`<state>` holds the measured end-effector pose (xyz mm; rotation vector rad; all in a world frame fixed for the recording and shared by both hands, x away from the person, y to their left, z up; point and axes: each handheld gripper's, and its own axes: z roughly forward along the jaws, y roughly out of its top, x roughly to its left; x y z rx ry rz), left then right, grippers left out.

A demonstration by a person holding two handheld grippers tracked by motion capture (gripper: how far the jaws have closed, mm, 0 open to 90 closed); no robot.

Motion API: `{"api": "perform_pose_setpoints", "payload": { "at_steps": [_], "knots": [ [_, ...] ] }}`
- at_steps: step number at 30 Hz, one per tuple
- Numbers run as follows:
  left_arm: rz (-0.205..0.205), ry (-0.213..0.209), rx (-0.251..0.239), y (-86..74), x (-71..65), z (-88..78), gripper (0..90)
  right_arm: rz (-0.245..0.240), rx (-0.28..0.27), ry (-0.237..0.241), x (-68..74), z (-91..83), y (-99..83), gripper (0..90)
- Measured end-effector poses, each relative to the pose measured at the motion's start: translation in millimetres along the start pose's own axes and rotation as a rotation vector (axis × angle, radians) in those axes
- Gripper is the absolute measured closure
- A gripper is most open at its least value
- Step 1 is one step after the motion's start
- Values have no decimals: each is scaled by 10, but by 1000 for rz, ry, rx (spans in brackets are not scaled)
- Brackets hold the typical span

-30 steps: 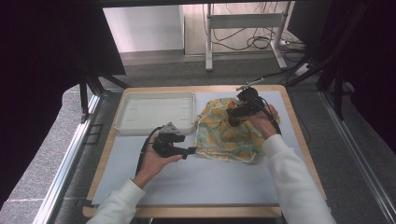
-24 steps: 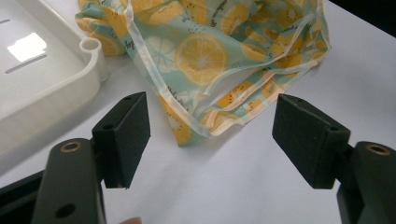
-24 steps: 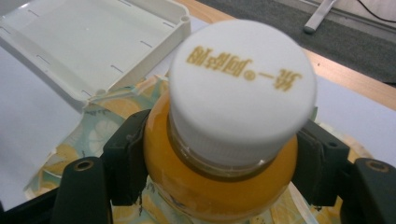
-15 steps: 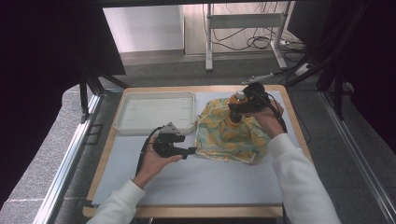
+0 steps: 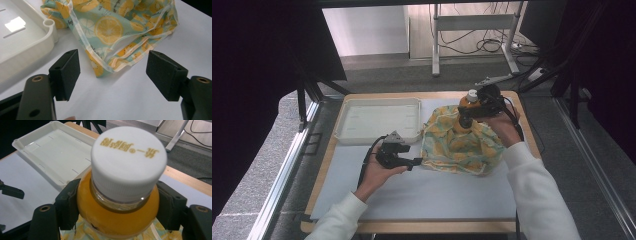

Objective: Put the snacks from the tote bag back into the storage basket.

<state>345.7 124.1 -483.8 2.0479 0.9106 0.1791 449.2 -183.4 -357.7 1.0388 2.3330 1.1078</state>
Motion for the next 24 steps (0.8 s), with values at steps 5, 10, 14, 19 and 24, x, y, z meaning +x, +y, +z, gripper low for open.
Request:
{"api": "perform_pose_setpoints", "payload": {
  "at_steps": [5, 10, 14, 19, 24],
  "knots": [
    [1, -1, 1, 0, -2, 0, 272, -7, -15, 7, 38, -56, 53, 304],
    [3, -2, 0, 1, 0, -2, 272, -13, -30, 16, 81, -88, 92, 304],
    [2, -3, 1, 0, 0, 1, 272, -18, -36, 23, 118, -98, 124, 303],
    [4, -2, 2, 1, 0, -1, 271, -26, -41, 30, 167, -93, 162, 304],
    [4, -4, 2, 1, -1, -1, 270, -37, -39, 39, 207, -74, 193, 304]
  ]
}}
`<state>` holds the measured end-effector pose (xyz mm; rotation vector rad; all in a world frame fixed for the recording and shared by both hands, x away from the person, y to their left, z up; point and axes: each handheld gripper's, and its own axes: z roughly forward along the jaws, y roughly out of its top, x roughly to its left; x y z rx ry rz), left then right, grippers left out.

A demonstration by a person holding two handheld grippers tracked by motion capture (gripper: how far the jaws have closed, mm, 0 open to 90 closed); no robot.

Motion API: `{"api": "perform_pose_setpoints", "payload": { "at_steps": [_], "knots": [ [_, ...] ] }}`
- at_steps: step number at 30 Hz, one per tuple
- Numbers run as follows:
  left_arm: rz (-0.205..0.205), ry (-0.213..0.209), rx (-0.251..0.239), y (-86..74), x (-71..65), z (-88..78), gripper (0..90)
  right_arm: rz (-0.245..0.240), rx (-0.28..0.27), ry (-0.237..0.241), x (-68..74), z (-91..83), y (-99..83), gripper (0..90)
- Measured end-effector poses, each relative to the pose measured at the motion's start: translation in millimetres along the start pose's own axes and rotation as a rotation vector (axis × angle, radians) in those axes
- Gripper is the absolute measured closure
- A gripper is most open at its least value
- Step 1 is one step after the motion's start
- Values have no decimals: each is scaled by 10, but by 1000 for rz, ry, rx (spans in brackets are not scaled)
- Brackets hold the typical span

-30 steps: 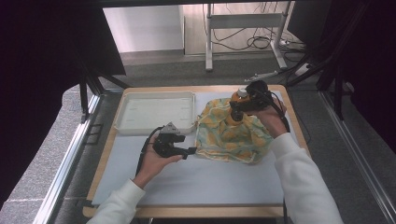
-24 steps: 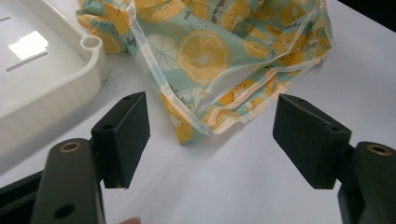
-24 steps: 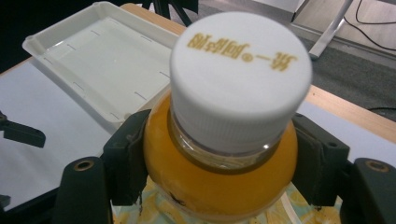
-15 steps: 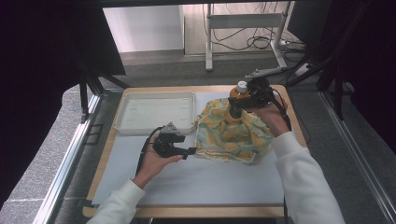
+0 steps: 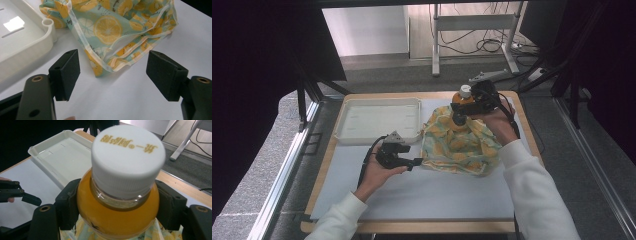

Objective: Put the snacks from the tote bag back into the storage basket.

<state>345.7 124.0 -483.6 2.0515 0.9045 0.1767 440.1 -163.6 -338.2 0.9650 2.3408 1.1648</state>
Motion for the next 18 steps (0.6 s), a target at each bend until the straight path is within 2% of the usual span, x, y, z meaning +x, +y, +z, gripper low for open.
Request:
{"api": "perform_pose_setpoints", "payload": {
  "at_steps": [18],
  "knots": [
    [0, -7, -2, 0, -11, 4, 269, -29, -12, 38, 177, 128, 140, 304]
  ]
}}
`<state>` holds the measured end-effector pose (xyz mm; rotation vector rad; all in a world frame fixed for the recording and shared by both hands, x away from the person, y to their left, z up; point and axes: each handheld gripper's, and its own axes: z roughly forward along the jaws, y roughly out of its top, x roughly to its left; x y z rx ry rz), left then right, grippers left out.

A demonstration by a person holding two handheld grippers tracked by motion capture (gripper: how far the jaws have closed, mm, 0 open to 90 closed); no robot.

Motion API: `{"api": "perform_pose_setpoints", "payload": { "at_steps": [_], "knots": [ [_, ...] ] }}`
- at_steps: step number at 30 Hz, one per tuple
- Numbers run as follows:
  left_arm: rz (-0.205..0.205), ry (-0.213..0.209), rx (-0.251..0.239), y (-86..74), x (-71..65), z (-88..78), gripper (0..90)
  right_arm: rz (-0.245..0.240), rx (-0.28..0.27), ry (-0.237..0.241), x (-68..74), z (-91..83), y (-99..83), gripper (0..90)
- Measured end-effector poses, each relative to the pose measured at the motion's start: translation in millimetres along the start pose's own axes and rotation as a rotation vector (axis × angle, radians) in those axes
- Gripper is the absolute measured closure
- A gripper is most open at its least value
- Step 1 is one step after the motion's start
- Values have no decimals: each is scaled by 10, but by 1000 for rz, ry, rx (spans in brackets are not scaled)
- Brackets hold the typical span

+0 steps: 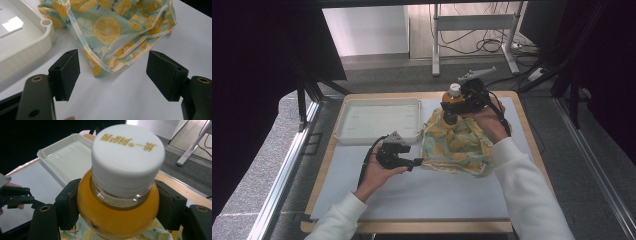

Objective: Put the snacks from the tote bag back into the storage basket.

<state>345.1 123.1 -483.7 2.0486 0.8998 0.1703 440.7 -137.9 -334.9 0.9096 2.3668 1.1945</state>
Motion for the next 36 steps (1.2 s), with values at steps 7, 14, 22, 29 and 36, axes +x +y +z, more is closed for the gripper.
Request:
{"api": "perform_pose_setpoints", "payload": {
  "at_steps": [7, 14, 22, 29, 36],
  "knots": [
    [2, -1, 3, 0, -2, 5, 269, -9, -4, 9, 72, 61, 63, 304],
    [2, -3, 1, 2, -3, 1, 269, -29, -1, 17, 132, 137, 127, 304],
    [7, -3, 6, 3, -13, 9, 268, -28, 2, 18, 187, 225, 172, 304],
    [9, -4, 11, 3, -12, 10, 268, -36, 4, 15, 228, 311, 212, 303],
    [14, -6, 12, 3, -29, 20, 268, -31, 5, 15, 263, 403, 248, 303]
  ]
}}
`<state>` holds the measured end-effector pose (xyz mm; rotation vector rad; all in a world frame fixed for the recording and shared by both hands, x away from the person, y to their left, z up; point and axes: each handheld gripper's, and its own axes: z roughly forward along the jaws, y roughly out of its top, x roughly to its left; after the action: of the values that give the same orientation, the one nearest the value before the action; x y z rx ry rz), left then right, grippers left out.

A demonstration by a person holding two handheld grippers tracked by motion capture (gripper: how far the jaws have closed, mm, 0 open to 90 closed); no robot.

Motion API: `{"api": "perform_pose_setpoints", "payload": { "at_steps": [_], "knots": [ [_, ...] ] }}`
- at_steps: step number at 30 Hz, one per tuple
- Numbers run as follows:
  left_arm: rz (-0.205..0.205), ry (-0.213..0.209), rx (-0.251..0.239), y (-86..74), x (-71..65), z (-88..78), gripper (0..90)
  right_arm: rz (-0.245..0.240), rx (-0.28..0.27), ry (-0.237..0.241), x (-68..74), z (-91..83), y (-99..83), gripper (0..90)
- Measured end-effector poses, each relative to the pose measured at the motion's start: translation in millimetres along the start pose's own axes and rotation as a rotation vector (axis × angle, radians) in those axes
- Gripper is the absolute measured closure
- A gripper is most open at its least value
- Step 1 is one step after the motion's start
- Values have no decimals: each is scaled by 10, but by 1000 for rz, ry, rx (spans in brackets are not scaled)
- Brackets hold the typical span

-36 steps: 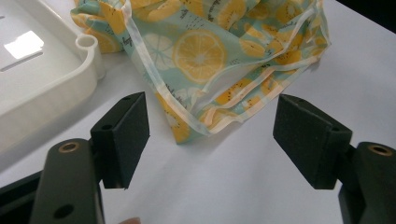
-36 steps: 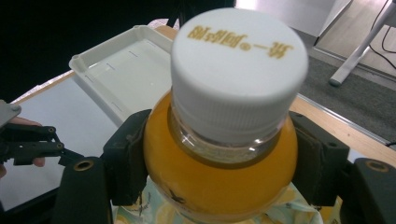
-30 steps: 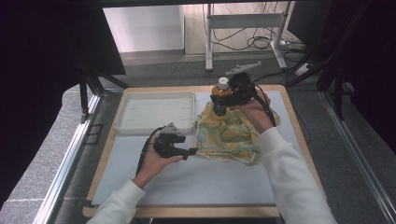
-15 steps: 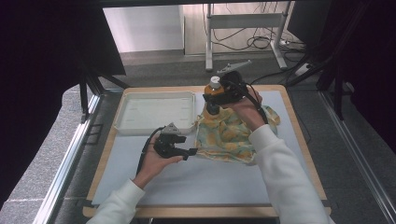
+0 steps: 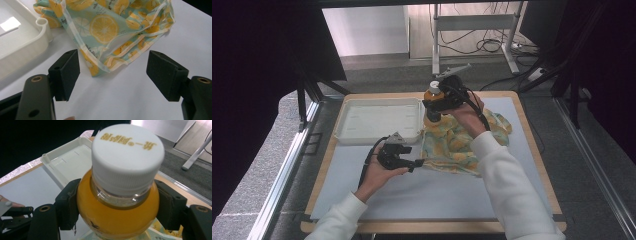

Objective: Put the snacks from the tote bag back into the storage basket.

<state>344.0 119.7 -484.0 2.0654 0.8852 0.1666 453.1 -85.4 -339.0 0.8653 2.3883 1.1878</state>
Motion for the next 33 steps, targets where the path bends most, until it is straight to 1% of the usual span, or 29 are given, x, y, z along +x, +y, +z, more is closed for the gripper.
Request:
{"api": "perform_pose_setpoints", "payload": {
  "at_steps": [5, 15, 27, 33],
  "knots": [
    [0, -3, 2, -1, -6, 10, 267, 8, 1, 1, 19, 72, 27, 303],
    [3, -8, 8, -2, -8, 23, 266, 3, 13, 10, 87, 250, 57, 303],
    [5, -12, 14, -3, -9, 29, 265, 10, 18, 12, 152, 428, 79, 303],
    [2, -13, 10, -4, -4, 20, 266, -1, 28, 13, 185, 524, 98, 303]
  ]
}}
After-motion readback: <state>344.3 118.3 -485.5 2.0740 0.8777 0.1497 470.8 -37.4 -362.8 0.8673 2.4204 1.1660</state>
